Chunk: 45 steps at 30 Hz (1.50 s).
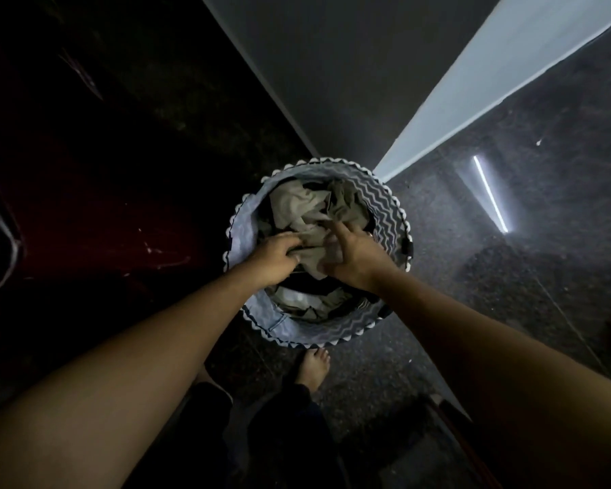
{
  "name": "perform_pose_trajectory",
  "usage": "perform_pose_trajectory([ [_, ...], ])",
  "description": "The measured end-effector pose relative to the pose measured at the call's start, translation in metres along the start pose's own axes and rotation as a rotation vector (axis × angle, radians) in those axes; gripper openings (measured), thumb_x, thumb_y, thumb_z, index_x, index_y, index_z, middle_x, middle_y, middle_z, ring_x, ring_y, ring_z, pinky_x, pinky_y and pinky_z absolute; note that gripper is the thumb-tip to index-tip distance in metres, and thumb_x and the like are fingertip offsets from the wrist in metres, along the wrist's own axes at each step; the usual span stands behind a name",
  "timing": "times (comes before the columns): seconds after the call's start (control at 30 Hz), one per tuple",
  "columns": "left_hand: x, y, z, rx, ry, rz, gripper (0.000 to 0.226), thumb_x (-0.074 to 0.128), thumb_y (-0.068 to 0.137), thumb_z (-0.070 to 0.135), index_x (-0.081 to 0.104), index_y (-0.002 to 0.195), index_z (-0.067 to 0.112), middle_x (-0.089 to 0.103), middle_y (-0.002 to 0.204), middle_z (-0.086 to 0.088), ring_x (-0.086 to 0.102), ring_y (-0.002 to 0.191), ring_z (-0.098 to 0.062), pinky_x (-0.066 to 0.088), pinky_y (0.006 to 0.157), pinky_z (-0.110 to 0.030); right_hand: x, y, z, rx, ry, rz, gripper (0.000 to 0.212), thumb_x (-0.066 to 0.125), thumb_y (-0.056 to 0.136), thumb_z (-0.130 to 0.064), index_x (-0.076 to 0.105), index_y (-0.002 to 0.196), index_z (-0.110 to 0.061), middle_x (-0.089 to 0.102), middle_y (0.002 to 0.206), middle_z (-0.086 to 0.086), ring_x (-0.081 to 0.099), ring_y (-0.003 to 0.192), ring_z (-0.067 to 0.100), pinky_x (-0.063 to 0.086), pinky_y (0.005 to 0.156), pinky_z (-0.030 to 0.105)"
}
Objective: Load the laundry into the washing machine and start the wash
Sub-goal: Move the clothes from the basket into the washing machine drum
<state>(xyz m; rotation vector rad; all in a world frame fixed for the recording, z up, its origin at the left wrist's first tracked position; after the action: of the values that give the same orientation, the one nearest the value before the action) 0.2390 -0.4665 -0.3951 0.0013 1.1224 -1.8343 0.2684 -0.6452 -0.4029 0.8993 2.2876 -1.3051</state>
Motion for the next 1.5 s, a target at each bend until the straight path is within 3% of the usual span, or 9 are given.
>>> perform_pose_trajectory([
  [0.13, 0.008, -0.010, 0.021, 0.086, -0.388, -0.048, 0.029, 0.054, 0.101, 0.007, 0.067, 0.127, 0.009, 0.065, 0.131, 0.000, 0.058, 0.124, -0.009, 0.046, 0.102, -0.019, 0.003, 0.009, 0.005, -0.058, 0.000, 0.034, 0.101, 0.076, 0.066, -0.049, 0.031, 0.154, -0.028, 0.045, 0.144, 0.019, 0.053, 0.124, 0.046, 0.051, 0.099, 0.049],
  [0.3, -0.008, -0.024, 0.033, 0.129, -0.668, 0.193, 0.030, 0.056, 0.091, -0.010, 0.066, 0.112, 0.009, 0.066, 0.113, 0.003, 0.063, 0.102, 0.000, 0.051, 0.081, -0.015, -0.004, -0.001, -0.003, 0.064, 0.628, 0.110, 0.036, 0.071, 0.076, -0.036, 0.071, 0.111, -0.029, 0.076, 0.102, -0.004, 0.071, 0.099, 0.017, 0.057, 0.089, 0.040],
  [0.4, -0.017, -0.021, 0.019, 0.075, -0.582, 0.302, 0.051, 0.056, 0.083, -0.014, 0.056, 0.125, 0.017, 0.058, 0.122, 0.001, 0.058, 0.114, -0.015, 0.050, 0.093, -0.025, -0.023, -0.024, -0.019, 0.157, 1.196, 0.172, 0.021, 0.069, 0.078, -0.009, 0.076, 0.099, -0.010, 0.078, 0.095, 0.008, 0.073, 0.091, 0.026, 0.059, 0.081, 0.038],
  [0.57, -0.017, -0.014, -0.009, 0.202, 0.044, 0.191, 0.096, 0.079, 0.079, 0.012, 0.023, 0.156, 0.029, 0.021, 0.154, -0.005, 0.028, 0.145, -0.023, 0.028, 0.120, -0.035, -0.043, -0.063, -0.031, 0.131, 1.698, 0.072, 0.047, 0.058, 0.076, -0.020, 0.069, 0.114, 0.005, 0.067, 0.116, 0.027, 0.063, 0.110, 0.041, 0.048, 0.104, 0.051],
  [0.67, -0.007, -0.020, -0.007, 0.200, -0.177, 0.054, 0.106, 0.081, 0.078, 0.022, 0.012, 0.157, 0.013, 0.021, 0.158, -0.005, 0.027, 0.144, -0.017, 0.026, 0.118, -0.029, -0.052, -0.079, -0.033, 0.022, 1.851, 0.024, 0.037, 0.053, 0.081, -0.025, 0.071, 0.101, 0.000, 0.069, 0.102, 0.020, 0.067, 0.099, 0.034, 0.056, 0.094, 0.044],
  [0.93, 0.004, -0.039, 0.017, -0.175, -1.385, 0.009, 0.037, 0.036, 0.109, 0.029, 0.054, 0.136, 0.012, 0.066, 0.124, -0.018, 0.072, 0.094, -0.024, 0.060, 0.071, -0.037, -0.036, -0.078, 0.001, 0.201, 1.378, 0.156, 0.039, 0.056, 0.099, -0.036, 0.068, 0.128, -0.011, 0.072, 0.124, 0.012, 0.068, 0.116, 0.029, 0.053, 0.102, 0.046],
  [1.03, -0.002, -0.047, 0.026, -0.189, -1.355, 0.020, 0.038, 0.031, 0.108, 0.035, 0.064, 0.114, 0.017, 0.077, 0.094, -0.005, 0.072, 0.083, -0.019, 0.057, 0.065, -0.030, -0.033, -0.083, 0.009, 0.184, 1.183, 0.292, 0.029, 0.070, 0.088, -0.028, 0.070, 0.116, -0.020, 0.075, 0.118, 0.003, 0.072, 0.107, 0.019, 0.058, 0.092, 0.040],
  [1.27, -0.051, -0.105, 0.060, -0.203, -1.356, 0.103, 0.046, 0.030, 0.105, 0.045, 0.064, 0.117, 0.017, 0.071, 0.109, -0.009, 0.068, 0.097, -0.024, 0.059, 0.068, -0.035, -0.058, -0.122, -0.040, 0.151, 1.088, 0.378, 0.043, 0.072, 0.086, -0.028, 0.064, 0.128, -0.021, 0.075, 0.118, -0.002, 0.071, 0.109, 0.020, 0.056, 0.097, 0.053],
  [1.5, -0.156, -0.214, 0.134, 0.070, -1.222, 0.201, 0.053, 0.029, 0.104, 0.052, 0.070, 0.103, 0.019, 0.077, 0.093, -0.006, 0.074, 0.080, -0.019, 0.058, 0.066, -0.031, -0.146, -0.177, -0.149, -0.040, 1.026, 0.427, 0.034, 0.072, 0.088, -0.032, 0.066, 0.120, -0.023, 0.076, 0.110, -0.001, 0.072, 0.104, 0.019, 0.060, 0.086, 0.037],
])
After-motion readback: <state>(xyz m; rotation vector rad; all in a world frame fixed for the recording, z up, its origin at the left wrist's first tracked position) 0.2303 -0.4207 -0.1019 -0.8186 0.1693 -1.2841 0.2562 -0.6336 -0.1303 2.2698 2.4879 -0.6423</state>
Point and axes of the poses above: each hand's wrist, its own y-axis towards the middle knuckle, its own x-axis out of the palm, z = x × y, the point moved 2 cm from there along y, towards the middle knuckle
